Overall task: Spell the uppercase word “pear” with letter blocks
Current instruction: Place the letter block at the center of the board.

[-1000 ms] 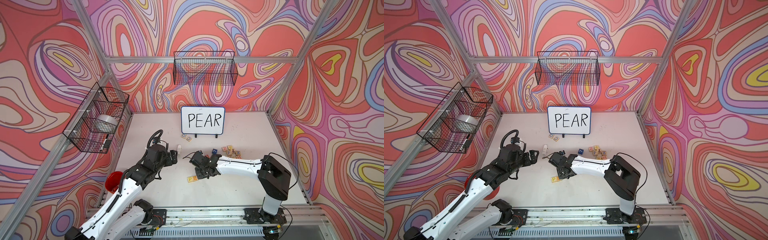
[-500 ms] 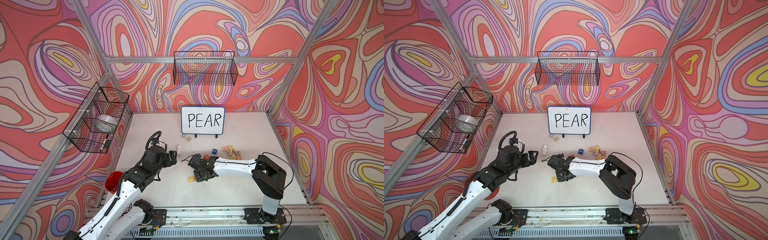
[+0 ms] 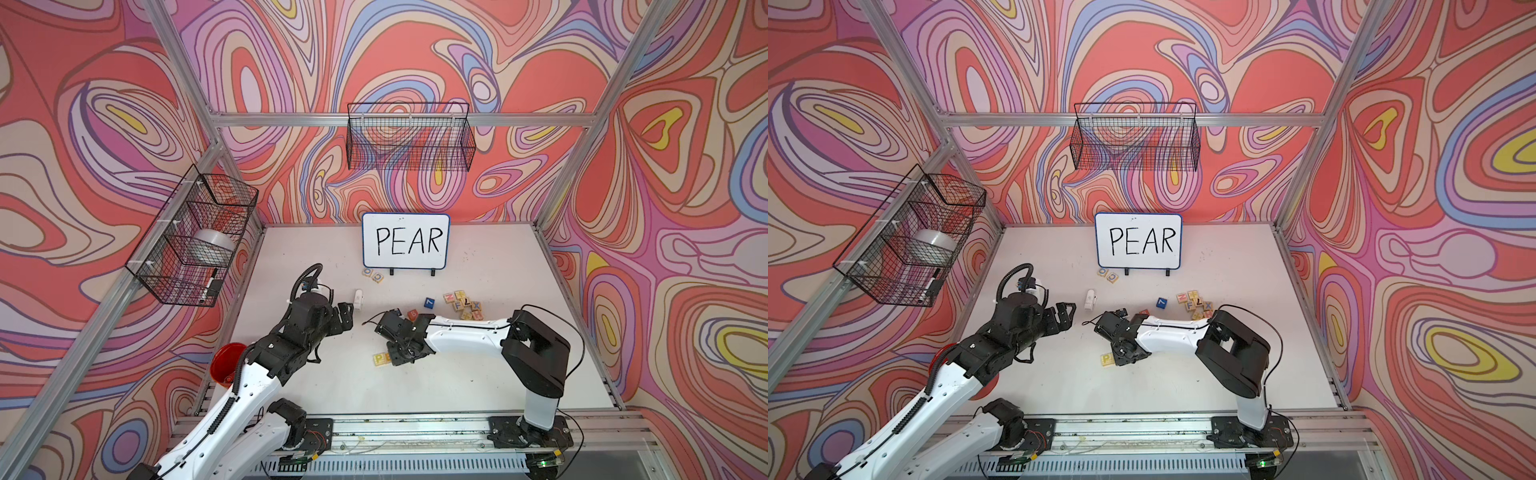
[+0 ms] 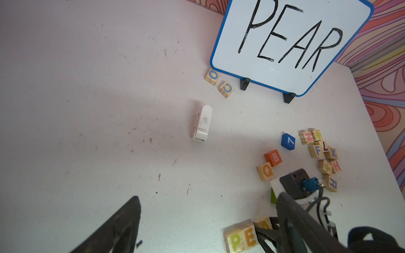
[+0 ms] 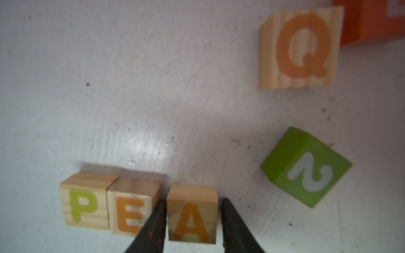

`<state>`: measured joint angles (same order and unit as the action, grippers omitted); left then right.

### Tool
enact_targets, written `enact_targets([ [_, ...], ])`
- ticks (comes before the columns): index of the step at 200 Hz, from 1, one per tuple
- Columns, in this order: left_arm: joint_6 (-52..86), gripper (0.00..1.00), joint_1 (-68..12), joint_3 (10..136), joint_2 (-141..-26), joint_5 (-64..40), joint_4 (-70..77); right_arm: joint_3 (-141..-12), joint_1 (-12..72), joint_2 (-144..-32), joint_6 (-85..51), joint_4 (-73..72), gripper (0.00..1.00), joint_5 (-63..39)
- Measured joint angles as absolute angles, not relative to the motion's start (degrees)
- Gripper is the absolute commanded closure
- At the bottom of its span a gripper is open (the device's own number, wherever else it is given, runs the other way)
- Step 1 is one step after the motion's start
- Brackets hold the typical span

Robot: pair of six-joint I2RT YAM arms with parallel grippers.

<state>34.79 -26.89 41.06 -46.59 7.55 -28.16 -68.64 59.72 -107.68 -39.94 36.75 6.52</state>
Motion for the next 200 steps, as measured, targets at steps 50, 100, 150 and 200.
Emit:
enact_targets([
  [50, 34.79, 0.08, -26.89, 41.06, -46.65, 7.55, -28.16, -68.66, 59.72, -106.48, -40.86, 39.16, 0.5, 9.04],
  [100, 34.76, 0.08, -26.89, 41.06, -46.68, 8.01, -28.27, -68.66, 59.7, -99.68, -42.13, 41.08, 0.4, 13.26],
  [150, 34.79, 0.08, -26.89, 41.41, -48.38, 8.05, -28.67, -67.79, 59.55, -100.18, -43.31, 42.35, 0.34, 17.39],
  [200, 34.79, 0.08, -26.89, 42.02, -49.32, 7.97, -28.73, -61.82, 57.41, -100.18, -44.73, 40.6, 0.28, 18.63],
])
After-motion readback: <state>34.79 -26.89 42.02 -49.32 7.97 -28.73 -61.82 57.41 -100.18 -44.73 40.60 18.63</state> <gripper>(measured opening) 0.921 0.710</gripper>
